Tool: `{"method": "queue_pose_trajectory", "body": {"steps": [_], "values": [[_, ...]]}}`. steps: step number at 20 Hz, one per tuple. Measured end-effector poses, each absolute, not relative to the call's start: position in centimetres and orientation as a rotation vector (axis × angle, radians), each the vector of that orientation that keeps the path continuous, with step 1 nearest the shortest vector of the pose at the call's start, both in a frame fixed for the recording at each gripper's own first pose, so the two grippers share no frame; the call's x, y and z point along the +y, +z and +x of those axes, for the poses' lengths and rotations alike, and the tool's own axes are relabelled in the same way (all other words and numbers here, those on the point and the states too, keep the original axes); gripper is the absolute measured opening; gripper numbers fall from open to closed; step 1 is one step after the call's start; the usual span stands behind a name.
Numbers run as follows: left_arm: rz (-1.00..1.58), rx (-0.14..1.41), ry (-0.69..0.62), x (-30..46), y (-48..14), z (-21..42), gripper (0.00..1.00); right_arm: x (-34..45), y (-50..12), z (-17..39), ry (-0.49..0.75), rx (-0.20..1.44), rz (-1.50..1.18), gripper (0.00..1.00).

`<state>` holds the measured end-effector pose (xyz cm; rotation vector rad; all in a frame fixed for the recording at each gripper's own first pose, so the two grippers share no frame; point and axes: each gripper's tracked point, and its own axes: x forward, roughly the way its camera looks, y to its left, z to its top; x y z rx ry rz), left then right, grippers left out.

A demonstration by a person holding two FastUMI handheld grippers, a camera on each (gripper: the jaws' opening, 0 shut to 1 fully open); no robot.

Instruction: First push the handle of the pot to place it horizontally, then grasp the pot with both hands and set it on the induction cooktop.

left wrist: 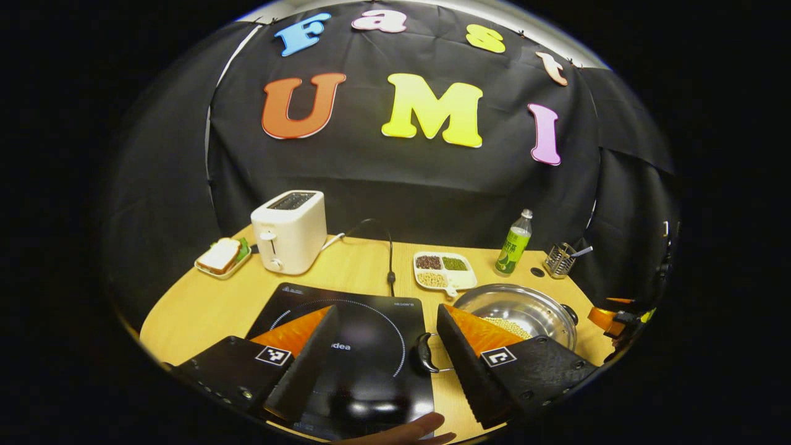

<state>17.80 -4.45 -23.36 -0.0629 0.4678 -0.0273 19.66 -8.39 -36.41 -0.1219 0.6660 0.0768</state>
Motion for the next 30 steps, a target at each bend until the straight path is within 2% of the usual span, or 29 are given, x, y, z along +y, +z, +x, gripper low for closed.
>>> {"method": "queue_pose_trajectory", "body": {"steps": [1,3,5,8,11,14,15,16,18,19,20,25,26,27,29,30], "values": [[-0.069,0.482,-0.030,-4.7,-24.0,18.1,0.95,-8.2,-36.5,20.0,0.076,0.669,-0.114,0.87],[-0.084,0.518,-0.049,-5.8,-25.3,18.1,0.95,-8.1,-37.5,20.8,0.058,0.696,-0.094,0.84],[-0.085,0.559,-0.074,-7.0,-26.9,18.0,0.95,-7.4,-38.8,21.3,0.060,0.736,-0.062,0.95],[-0.060,0.615,-0.079,-8.1,-29.2,18.0,0.95,-6.3,-40.5,22.1,0.089,0.779,-0.042,0.95],[-0.062,0.659,-0.118,-9.9,-31.1,18.2,0.96,-6.8,-41.7,23.1,0.068,0.795,-0.084,0.95],[-0.038,0.699,-0.101,-9.7,-32.7,18.7,0.96,-6.9,-42.8,23.7,0.059,0.807,-0.092,0.97],[-0.038,0.716,-0.095,-9.7,-33.4,18.7,0.83,-6.9,-43.1,23.7,0.063,0.815,-0.084,0.98],[-0.039,0.733,-0.090,-9.7,-34.0,18.9,0.95,-6.9,-43.5,23.8,0.067,0.820,-0.080,1.00],[-0.030,0.740,-0.078,-9.5,-34.5,19.2,0.95,-6.8,-43.8,24.0,0.069,0.824,-0.061,0.97],[-0.034,0.731,-0.088,-9.6,-34.6,19.7,0.95,-6.7,-43.9,24.0,0.072,0.825,-0.057,1.00],[-0.045,0.739,-0.079,-9.8,-34.5,19.8,0.91,-6.5,-44.0,24.1,0.076,0.826,-0.052,0.98],[-0.010,0.766,-0.061,-10.5,-34.9,19.3,0.91,-5.3,-44.5,23.6,0.076,0.856,0.013,0.90],[-0.009,0.772,-0.070,-11.1,-34.9,19.1,0.87,-5.2,-44.6,23.2,0.060,0.864,0.025,0.78],[0.012,0.765,-0.073,-11.6,-34.8,18.9,0.84,-5.3,-44.3,23.0,0.050,0.862,0.034,0.71],[0.084,0.763,-0.029,-11.1,-35.3,19.0,0.82,-5.5,-44.6,22.8,0.035,0.859,0.014,0.67],[0.119,0.748,-0.001,-10.5,-35.3,19.5,0.87,-5.7,-44.3,22.3,0.030,0.859,-0.003,0.67]]}}
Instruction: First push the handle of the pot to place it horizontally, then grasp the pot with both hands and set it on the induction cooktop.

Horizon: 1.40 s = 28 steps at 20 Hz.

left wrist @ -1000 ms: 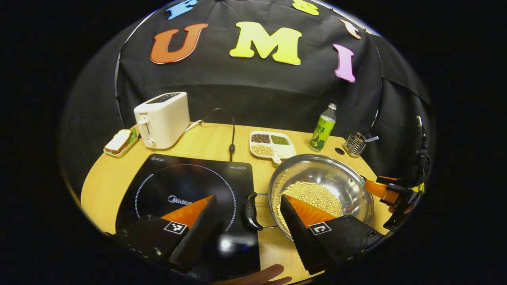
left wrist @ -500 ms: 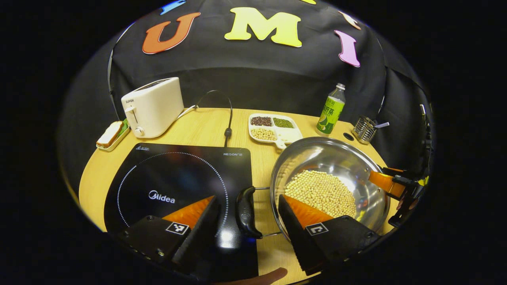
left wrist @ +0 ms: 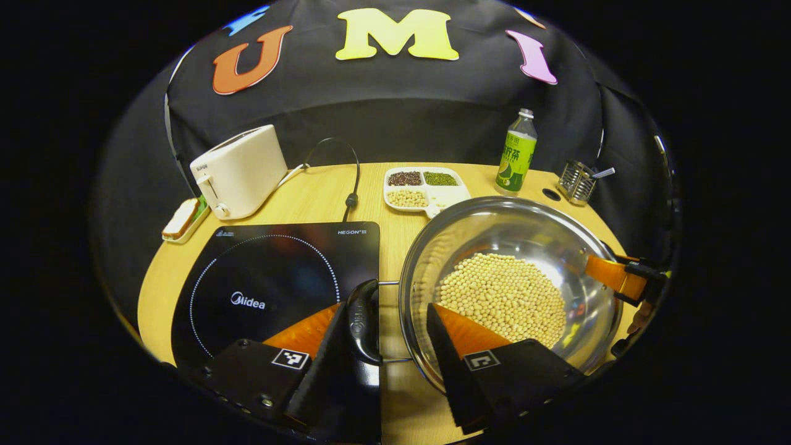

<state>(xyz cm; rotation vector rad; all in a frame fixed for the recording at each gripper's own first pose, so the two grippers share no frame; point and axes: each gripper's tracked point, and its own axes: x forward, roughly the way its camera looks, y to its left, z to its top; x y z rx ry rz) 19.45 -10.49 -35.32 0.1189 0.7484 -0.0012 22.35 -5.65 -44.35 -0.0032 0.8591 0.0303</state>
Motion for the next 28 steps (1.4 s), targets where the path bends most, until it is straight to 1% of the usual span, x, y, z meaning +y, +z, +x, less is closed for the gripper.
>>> {"method": "queue_pose_trajectory", "body": {"steps": [1,2,3,4,6,7,12,15,18,19,20,21,22,23,24,25,26,28], "values": [[0.107,0.753,0.009,-10.6,-35.4,19.3,0.72,-5.7,-44.2,22.1,0.026,0.854,-0.005,0.69],[0.097,0.753,0.006,-10.8,-35.3,19.4,0.63,-5.8,-44.1,21.8,0.024,0.856,-0.012,0.66],[0.095,0.760,0.001,-10.8,-35.4,19.1,0.60,-5.9,-44.0,21.4,0.023,0.858,-0.015,0.65],[0.091,0.767,-0.002,-10.9,-35.2,18.8,0.59,-6.1,-43.9,21.0,0.018,0.858,-0.015,0.66],[0.089,0.779,-0.007,-11.3,-35.1,18.5,0.59,-6.4,-43.6,20.5,0.010,0.858,-0.021,0.65],[0.081,0.788,-0.008,-11.4,-35.5,18.5,0.57,-6.6,-43.3,20.2,0.006,0.853,-0.020,0.65],[0.053,0.787,-0.035,-12.0,-34.6,17.3,0.57,-7.2,-41.8,18.8,-0.009,0.840,-0.020,0.63],[0.046,0.776,-0.048,-12.0,-33.2,16.8,0.57,-7.2,-40.2,18.2,-0.012,0.827,-0.024,0.64],[0.016,0.736,-0.076,-12.1,-30.5,16.8,0.57,-7.0,-37.7,17.7,-0.022,0.815,-0.010,0.63],[-0.001,0.727,-0.092,-12.1,-29.6,16.8,0.65,-6.9,-36.9,17.6,-0.021,0.816,-0.003,0.63],[-0.020,0.718,-0.107,-12.1,-28.7,16.7,0.57,-6.7,-36.0,17.6,-0.020,0.815,0.003,0.63],[-0.030,0.715,-0.119,-12.0,-27.9,16.7,0.57,-6.5,-35.0,17.7,-0.016,0.808,0.010,0.63],[-0.030,0.706,-0.127,-11.8,-27.1,16.7,0.54,-6.1,-34.1,17.7,-0.009,0.803,0.012,0.64],[-0.025,0.697,-0.134,-11.5,-26.3,16.7,0.54,-5.7,-33.1,17.7,-0.003,0.799,0.016,0.63],[-0.019,0.686,-0.132,-11.1,-25.5,16.7,0.54,-5.1,-32.3,17.8,0.016,0.803,0.022,0.63],[-0.020,0.678,-0.133,-10.6,-24.7,16.7,0.44,-4.5,-31.6,17.9,0.032,0.811,0.029,0.64],[-0.024,0.668,-0.136,-10.2,-23.8,16.7,0.54,-4.0,-31.0,18.1,0.042,0.820,0.041,0.63],[-0.016,0.649,-0.138,-9.4,-22.1,16.8,0.54,-3.0,-29.7,18.2,0.056,0.829,0.044,0.63]]}}
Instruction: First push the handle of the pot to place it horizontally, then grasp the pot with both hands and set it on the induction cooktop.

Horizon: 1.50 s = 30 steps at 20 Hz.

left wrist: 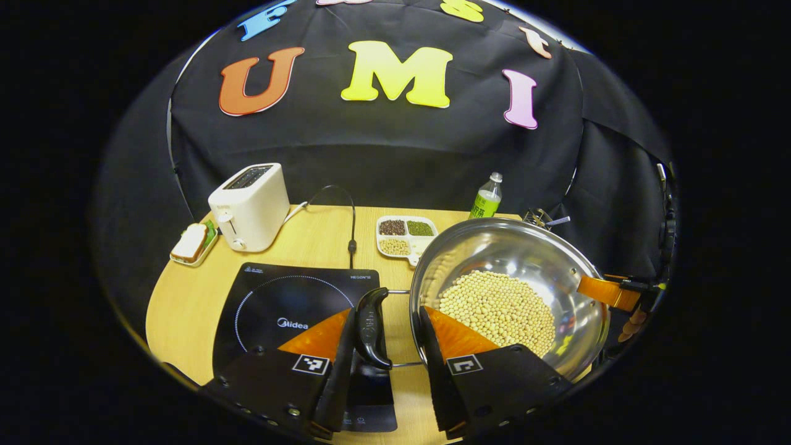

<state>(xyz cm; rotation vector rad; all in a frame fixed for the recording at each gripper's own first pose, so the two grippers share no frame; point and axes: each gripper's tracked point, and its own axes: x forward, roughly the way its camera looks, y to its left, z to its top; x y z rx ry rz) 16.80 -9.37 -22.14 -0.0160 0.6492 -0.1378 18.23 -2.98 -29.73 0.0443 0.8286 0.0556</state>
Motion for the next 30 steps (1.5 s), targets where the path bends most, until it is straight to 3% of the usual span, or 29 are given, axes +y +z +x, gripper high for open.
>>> {"method": "queue_pose_trajectory", "body": {"steps": [13,30], "values": [[-0.056,0.593,-0.133,-1.7,-16.7,17.1,0.54,6.2,-23.5,19.4,0.094,0.746,0.062,0.63],[-0.089,0.690,0.049,12.0,-22.3,16.9,0.54,19.4,-32.9,19.6,0.227,0.890,-0.040,0.63]]}}
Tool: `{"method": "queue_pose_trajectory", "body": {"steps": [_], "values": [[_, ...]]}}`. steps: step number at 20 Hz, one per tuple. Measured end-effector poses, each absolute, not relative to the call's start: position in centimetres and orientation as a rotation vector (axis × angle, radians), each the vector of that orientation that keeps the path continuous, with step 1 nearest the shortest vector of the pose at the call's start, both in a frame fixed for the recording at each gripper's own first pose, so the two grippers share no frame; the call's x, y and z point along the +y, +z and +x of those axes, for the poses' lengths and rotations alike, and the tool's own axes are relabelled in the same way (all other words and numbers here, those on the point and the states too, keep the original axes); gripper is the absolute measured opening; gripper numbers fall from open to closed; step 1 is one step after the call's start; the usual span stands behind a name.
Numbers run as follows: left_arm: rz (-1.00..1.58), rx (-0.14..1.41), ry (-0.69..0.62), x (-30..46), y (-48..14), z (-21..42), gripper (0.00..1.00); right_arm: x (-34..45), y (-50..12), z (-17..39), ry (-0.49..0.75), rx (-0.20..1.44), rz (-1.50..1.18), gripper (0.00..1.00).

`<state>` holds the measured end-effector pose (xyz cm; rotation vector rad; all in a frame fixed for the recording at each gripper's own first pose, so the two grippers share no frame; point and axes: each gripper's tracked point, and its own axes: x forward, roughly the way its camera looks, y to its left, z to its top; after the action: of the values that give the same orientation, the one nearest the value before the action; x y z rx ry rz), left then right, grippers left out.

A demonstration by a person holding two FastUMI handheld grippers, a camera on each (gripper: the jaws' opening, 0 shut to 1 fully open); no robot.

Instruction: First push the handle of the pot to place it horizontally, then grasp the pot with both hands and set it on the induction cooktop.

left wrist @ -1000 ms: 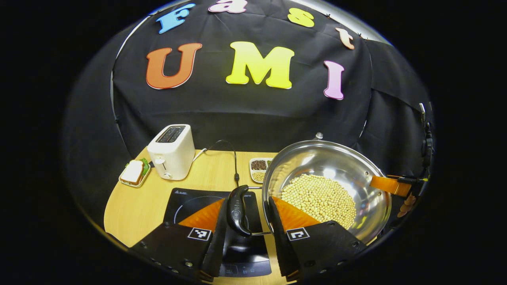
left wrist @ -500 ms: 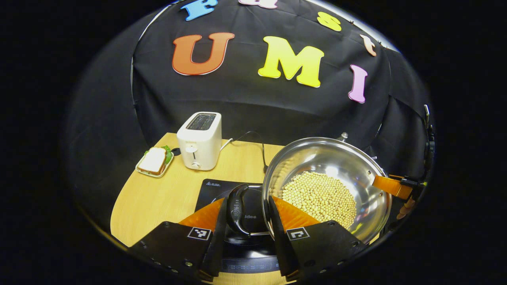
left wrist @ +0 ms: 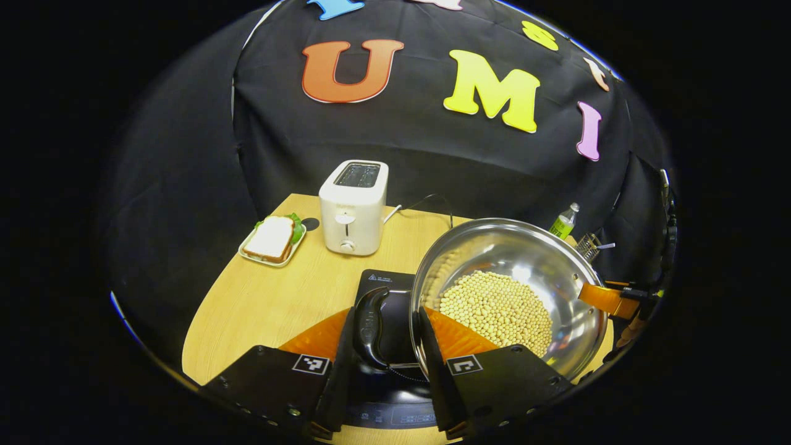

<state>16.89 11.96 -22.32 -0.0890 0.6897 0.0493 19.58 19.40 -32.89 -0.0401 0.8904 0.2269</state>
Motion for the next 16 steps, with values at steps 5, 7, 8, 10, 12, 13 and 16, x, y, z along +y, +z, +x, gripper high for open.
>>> {"method": "queue_pose_trajectory", "body": {"steps": [5,7,8,10,12,13,16], "values": [[-0.078,0.707,0.091,14.0,-24.3,17.4,0.54,21.8,-35.7,20.4,0.261,0.871,-0.068,0.63],[-0.068,0.714,0.115,15.2,-25.2,17.9,0.54,22.8,-37.1,20.5,0.269,0.874,-0.083,0.63],[-0.063,0.713,0.128,15.8,-25.6,18.2,0.54,23.4,-37.7,20.6,0.273,0.872,-0.079,0.63],[-0.061,0.716,0.145,16.6,-26.5,18.6,0.54,24.1,-38.9,20.5,0.279,0.876,-0.071,0.64],[-0.058,0.718,0.148,17.1,-27.3,19.1,0.54,24.8,-39.8,20.9,0.279,0.875,-0.066,0.63],[-0.055,0.714,0.148,17.1,-27.4,19.2,0.54,25.0,-40.3,21.0,0.277,0.874,-0.064,0.63],[-0.048,0.714,0.165,17.5,-28.8,19.9,0.54,25.1,-41.3,20.8,0.261,0.861,-0.012,0.64]]}}
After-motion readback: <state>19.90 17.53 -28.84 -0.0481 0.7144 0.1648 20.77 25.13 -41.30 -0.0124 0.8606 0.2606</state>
